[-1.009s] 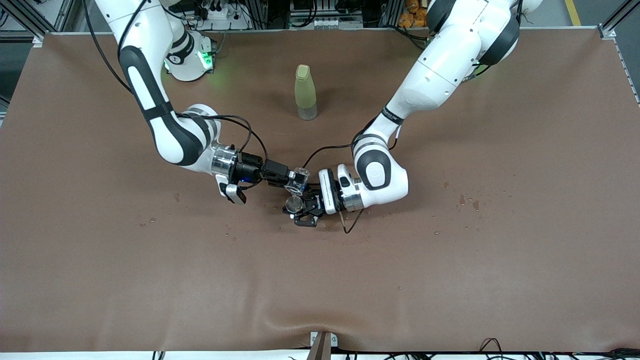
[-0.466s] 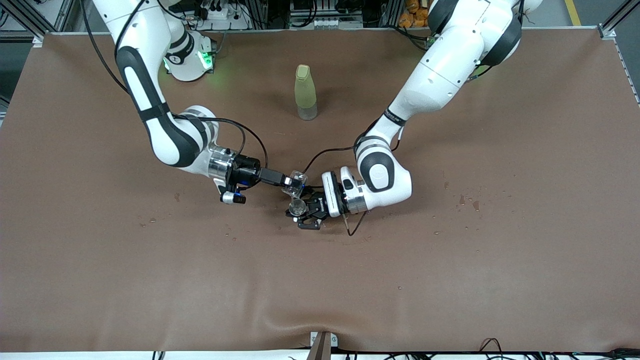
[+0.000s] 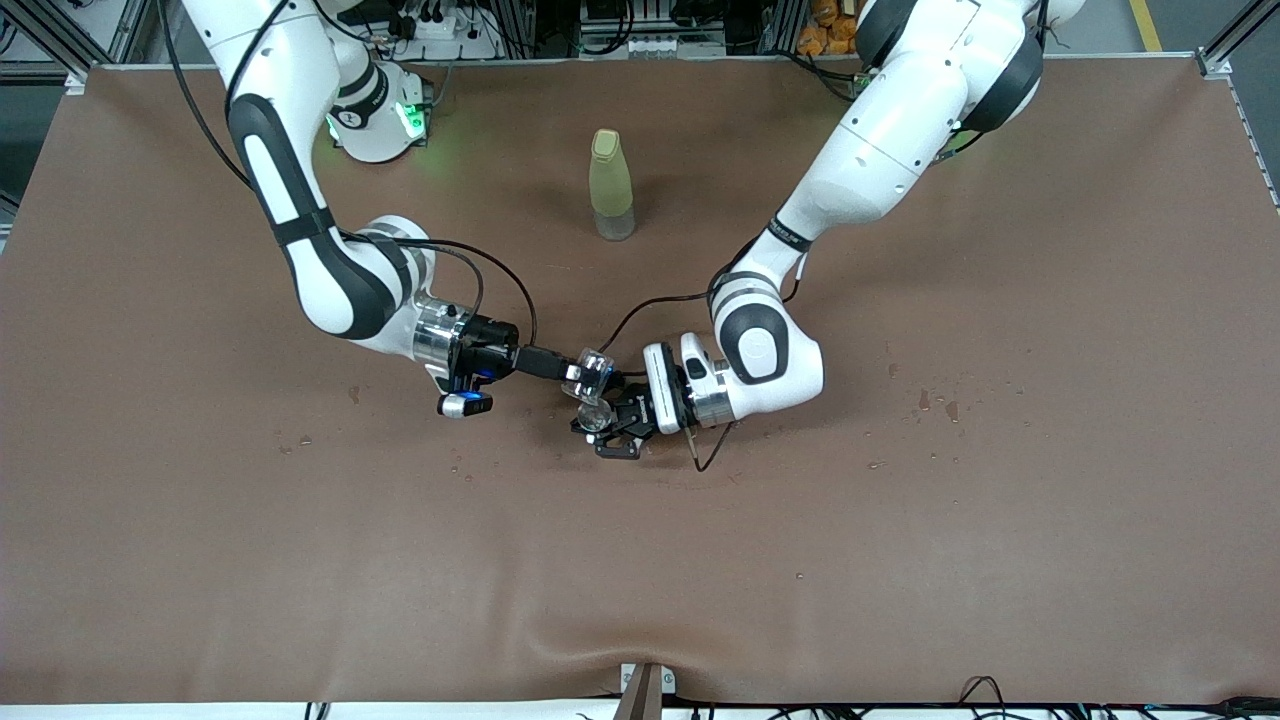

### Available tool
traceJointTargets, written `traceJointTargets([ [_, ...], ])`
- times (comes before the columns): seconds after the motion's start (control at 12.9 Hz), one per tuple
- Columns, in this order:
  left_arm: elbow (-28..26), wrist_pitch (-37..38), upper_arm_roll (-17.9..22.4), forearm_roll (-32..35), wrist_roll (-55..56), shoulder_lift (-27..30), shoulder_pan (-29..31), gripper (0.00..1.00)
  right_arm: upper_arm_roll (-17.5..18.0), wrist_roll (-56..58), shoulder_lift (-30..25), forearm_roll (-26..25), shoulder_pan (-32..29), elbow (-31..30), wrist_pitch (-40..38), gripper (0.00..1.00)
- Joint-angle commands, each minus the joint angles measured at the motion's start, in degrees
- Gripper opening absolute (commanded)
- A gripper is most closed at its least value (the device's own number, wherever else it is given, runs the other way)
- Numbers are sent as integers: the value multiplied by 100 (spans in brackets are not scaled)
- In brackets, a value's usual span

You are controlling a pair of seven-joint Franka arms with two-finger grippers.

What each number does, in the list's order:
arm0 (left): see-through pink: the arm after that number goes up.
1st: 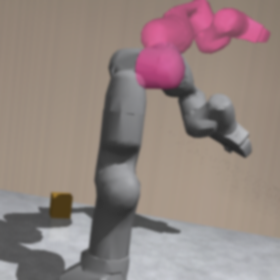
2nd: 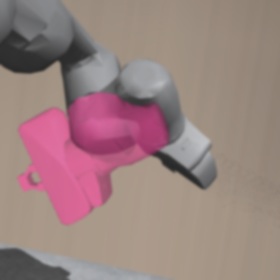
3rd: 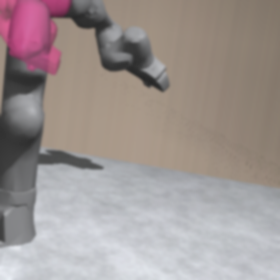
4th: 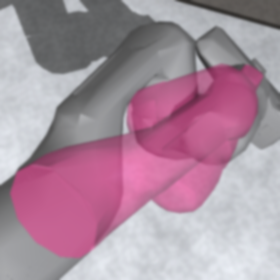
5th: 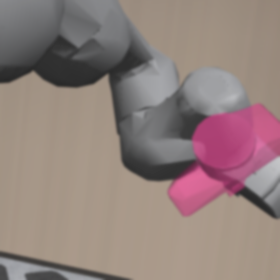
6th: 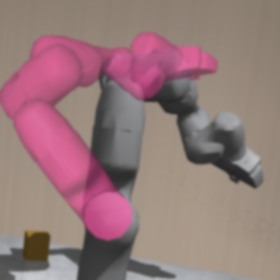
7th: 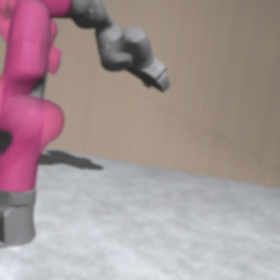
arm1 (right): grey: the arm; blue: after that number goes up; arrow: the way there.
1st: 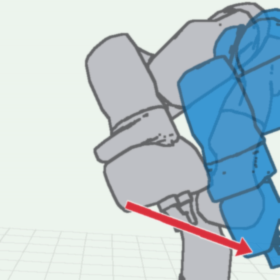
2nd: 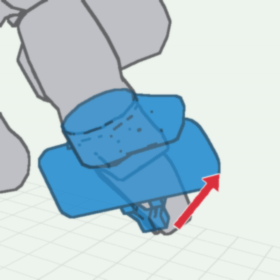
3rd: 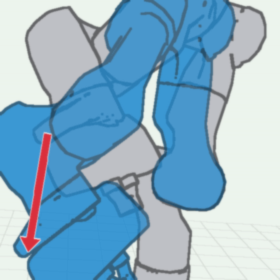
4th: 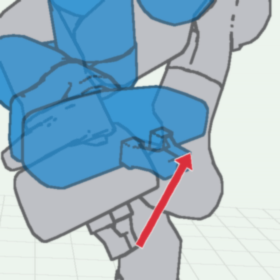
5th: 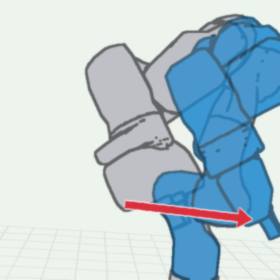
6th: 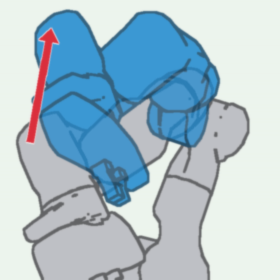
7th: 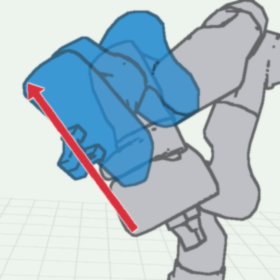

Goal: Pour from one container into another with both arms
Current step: 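Carry the glass cup and jigger back apart toward their spots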

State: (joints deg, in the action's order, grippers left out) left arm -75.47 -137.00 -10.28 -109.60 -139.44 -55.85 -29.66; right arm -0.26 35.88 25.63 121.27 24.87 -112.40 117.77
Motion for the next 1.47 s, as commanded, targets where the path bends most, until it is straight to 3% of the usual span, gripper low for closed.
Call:
traceJointTargets([
  [0.0,50,-46,-9,-79,5,39,-5,0,35,-64,74,55,-87,157,-43,0],
  [0.23,24,-55,-9,-53,-22,118,118,0,8,285,65,-277,-376,210,-385,0],
  [0.39,-29,-46,0,-53,-31,180,250,0,8,1356,74,-1400,-840,341,-421,0],
  [0.54,-230,6,-9,43,-22,364,460,0,0,2103,65,-2024,-1246,385,-718,0],
  [0.78,-748,190,-53,263,-4,733,759,0,0,4262,249,-3159,-2308,631,-1350,0],
  [0.93,-1169,576,-62,535,4,987,1040,0,8,5791,573,-3957,-3142,981,-1965,0],
  [1.24,-2268,1507,-62,1360,5,1761,1804,0,8,8404,1495,-5813,-4602,2291,-2724,0],
  [1.4,-2455,2375,-62,2079,-39,1806,2409,0,8,9617,1979,-5992,-5130,2433,-2837,0],
])
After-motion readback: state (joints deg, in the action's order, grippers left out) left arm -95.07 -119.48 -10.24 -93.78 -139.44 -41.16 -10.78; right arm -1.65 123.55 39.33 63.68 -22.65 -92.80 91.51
